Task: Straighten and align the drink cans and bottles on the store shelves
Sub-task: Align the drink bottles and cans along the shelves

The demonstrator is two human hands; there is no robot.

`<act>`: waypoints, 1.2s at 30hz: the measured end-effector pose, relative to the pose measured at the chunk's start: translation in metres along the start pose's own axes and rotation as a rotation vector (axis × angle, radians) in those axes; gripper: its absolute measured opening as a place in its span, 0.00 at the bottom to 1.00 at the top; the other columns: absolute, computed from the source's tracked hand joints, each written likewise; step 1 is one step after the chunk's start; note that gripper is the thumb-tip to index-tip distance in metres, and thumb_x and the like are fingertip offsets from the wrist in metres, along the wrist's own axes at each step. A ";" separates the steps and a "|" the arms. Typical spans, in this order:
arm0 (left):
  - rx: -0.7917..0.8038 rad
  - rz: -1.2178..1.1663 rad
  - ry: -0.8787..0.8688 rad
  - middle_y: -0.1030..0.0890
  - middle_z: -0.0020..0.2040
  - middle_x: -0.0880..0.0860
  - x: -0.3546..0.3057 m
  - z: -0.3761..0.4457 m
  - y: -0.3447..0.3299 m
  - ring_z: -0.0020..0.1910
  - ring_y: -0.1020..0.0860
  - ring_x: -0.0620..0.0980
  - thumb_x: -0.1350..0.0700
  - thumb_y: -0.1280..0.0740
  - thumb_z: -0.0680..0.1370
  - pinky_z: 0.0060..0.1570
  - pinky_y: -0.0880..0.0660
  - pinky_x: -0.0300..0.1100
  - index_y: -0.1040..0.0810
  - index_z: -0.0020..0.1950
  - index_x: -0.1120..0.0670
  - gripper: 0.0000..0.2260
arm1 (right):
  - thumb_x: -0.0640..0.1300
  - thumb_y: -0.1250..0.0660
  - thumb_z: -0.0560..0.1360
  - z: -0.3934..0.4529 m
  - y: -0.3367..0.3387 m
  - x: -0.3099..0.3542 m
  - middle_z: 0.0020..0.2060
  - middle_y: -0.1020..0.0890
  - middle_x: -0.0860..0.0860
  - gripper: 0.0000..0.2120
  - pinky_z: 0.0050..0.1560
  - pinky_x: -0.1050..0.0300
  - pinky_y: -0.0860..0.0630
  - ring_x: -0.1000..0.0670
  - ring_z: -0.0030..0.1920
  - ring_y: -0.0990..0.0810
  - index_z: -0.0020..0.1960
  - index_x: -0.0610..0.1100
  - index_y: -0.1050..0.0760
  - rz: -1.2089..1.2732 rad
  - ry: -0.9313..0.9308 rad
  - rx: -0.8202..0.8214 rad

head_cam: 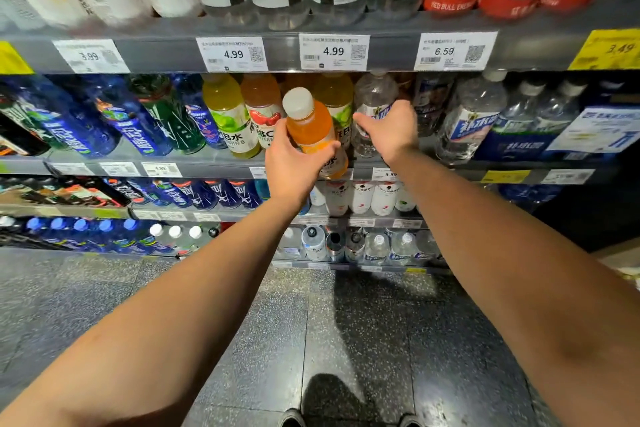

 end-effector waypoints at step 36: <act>0.168 0.063 0.181 0.19 0.48 0.53 -0.026 0.022 -0.130 0.47 0.20 0.50 0.53 0.20 0.67 0.48 0.23 0.42 0.24 0.55 0.58 0.22 | 0.40 0.29 0.71 -0.041 0.090 -0.039 0.60 0.28 0.42 0.27 0.51 0.46 0.21 0.42 0.57 0.23 0.67 0.39 0.33 -0.162 0.258 -0.388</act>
Point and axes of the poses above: each hand's wrist, its own z-axis towards the middle knuckle, its own y-axis out of the back of the hand, x = y × z, the point moved 9 cm from there along z, towards the middle knuckle
